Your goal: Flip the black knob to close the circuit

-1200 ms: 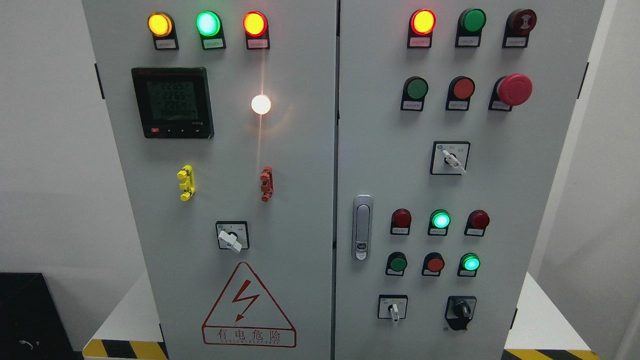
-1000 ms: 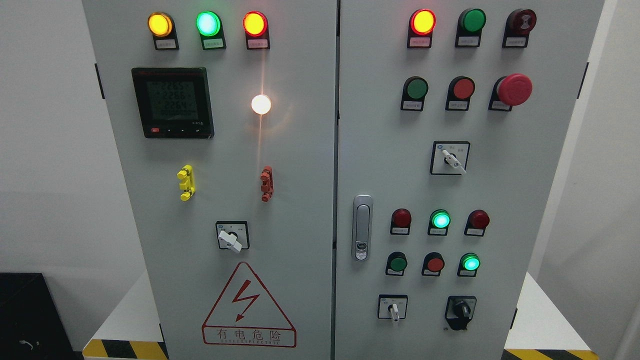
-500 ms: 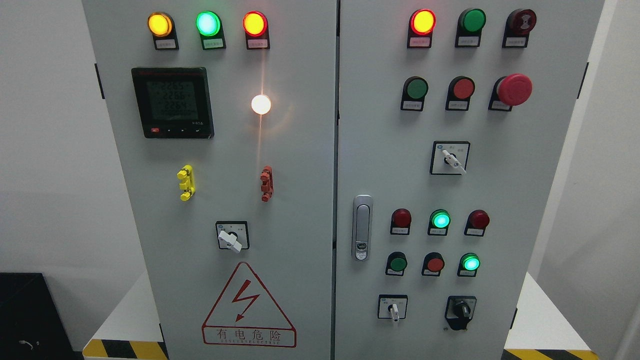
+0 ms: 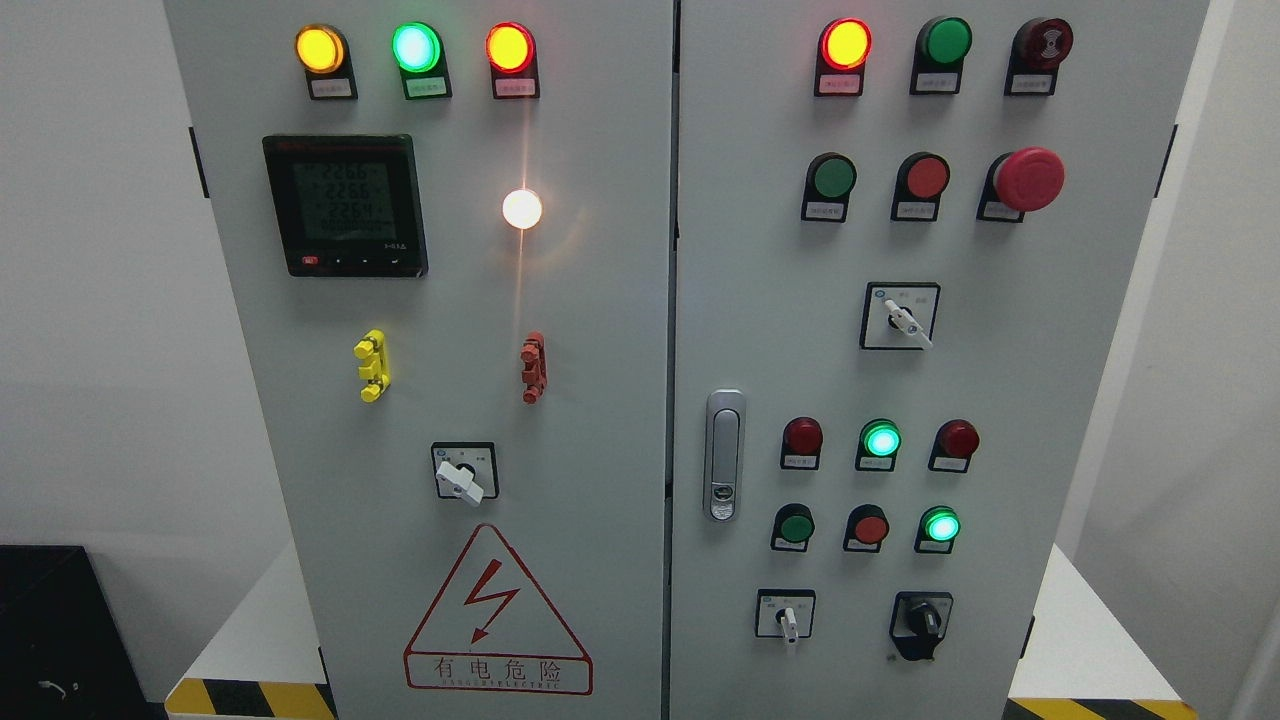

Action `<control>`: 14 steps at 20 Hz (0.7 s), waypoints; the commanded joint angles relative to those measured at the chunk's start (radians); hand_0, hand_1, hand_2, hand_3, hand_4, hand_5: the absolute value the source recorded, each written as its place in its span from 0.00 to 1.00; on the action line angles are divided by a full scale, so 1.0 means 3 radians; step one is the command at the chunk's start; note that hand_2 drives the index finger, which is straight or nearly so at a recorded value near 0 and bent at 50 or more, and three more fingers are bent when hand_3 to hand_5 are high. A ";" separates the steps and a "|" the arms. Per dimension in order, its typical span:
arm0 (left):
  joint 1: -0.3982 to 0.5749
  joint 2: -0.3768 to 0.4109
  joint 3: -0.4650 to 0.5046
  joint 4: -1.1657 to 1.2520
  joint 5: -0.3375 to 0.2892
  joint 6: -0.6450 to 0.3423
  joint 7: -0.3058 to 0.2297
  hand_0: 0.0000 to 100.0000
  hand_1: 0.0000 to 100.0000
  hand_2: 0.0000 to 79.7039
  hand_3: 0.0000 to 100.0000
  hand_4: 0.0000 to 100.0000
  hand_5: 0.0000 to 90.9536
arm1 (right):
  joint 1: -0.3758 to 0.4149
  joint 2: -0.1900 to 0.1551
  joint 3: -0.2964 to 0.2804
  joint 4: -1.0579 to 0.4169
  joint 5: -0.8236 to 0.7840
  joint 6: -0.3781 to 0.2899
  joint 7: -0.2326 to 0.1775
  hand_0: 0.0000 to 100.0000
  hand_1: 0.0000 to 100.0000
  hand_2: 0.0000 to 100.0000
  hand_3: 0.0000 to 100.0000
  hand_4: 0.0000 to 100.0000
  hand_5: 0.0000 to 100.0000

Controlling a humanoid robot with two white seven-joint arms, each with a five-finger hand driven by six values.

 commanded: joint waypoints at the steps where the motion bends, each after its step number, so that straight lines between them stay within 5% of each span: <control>1: 0.0020 -0.0005 0.0000 0.0000 0.0000 0.0001 0.0002 0.12 0.56 0.00 0.00 0.00 0.00 | 0.0018 -0.0004 -0.0115 -0.0825 0.0614 0.0071 -0.0017 0.00 0.11 0.20 0.23 0.23 0.08; 14: 0.0020 0.0001 0.0000 0.0000 0.0000 0.0001 0.0002 0.12 0.56 0.00 0.00 0.00 0.00 | 0.0002 0.0016 -0.0161 -0.1985 0.1923 0.0066 -0.0139 0.00 0.10 0.51 0.65 0.56 0.45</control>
